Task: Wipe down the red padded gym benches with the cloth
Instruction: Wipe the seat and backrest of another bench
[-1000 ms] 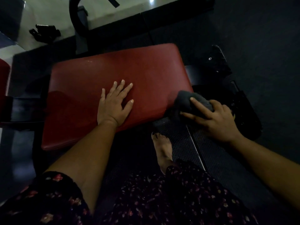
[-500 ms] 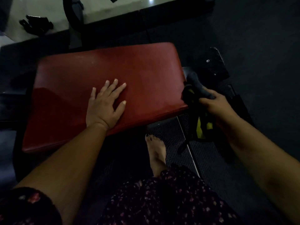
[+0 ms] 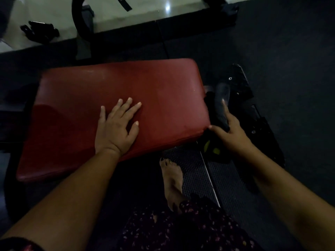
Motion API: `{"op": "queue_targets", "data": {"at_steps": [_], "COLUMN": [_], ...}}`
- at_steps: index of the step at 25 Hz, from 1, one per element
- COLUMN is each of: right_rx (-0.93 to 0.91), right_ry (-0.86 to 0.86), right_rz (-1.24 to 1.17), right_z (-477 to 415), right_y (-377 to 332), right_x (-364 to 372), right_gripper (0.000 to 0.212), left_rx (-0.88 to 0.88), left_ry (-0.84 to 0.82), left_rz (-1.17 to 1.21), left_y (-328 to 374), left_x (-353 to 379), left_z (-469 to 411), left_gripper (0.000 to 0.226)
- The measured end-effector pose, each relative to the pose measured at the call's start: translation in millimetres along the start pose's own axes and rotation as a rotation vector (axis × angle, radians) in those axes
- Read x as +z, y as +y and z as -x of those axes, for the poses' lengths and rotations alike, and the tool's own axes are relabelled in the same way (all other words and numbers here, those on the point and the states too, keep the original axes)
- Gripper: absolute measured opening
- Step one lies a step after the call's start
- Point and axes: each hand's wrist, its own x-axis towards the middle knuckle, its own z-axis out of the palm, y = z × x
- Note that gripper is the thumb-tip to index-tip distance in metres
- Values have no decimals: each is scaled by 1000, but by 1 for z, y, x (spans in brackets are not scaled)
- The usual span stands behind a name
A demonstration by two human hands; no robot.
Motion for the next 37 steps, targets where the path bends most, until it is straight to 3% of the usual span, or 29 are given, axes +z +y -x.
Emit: {"op": "queue_targets", "data": {"at_steps": [4, 6, 10, 17, 19, 26, 29, 31, 33, 35, 37], "right_rx": [24, 23, 34, 94, 92, -148, -93, -47, -53, -61, -84], "right_ry": [105, 136, 156, 140, 188, 313, 348, 302, 279, 282, 311], "right_rz": [233, 266, 349, 451, 465, 852, 926, 875, 759, 735, 680], "right_z": [-38, -79, -123, -55, -71, -137, -115, -102, -97, -99, -102], "right_y": [-28, -55, -84, -59, -69, -121, -98, -83, -77, -78, -77], "right_x": [-13, -21, -11, -14, -13, 24, 31, 31, 30, 30, 29], "right_gripper": [70, 65, 68, 70, 69, 66, 67, 71, 70, 67, 63], "left_rx": [4, 5, 11, 5, 8, -4, -25, -104, -236, -381, -426], "left_ry": [-1, -4, -9, -7, -10, -28, -81, -7, 79, 8, -106], "left_rz": [1, -2, 9, 19, 23, 47, 266, 382, 157, -105, -210], "left_y": [1, 0, -1, -1, -1, -2, -6, -23, -50, -78, -93], "left_x": [0, 1, 2, 1, 2, -1, -8, -18, -30, -39, -32], "left_z": [1, 0, -1, 0, -1, -3, -4, -7, -14, -23, -25], "left_gripper": [60, 60, 61, 60, 60, 64, 72, 74, 67, 65, 72]}}
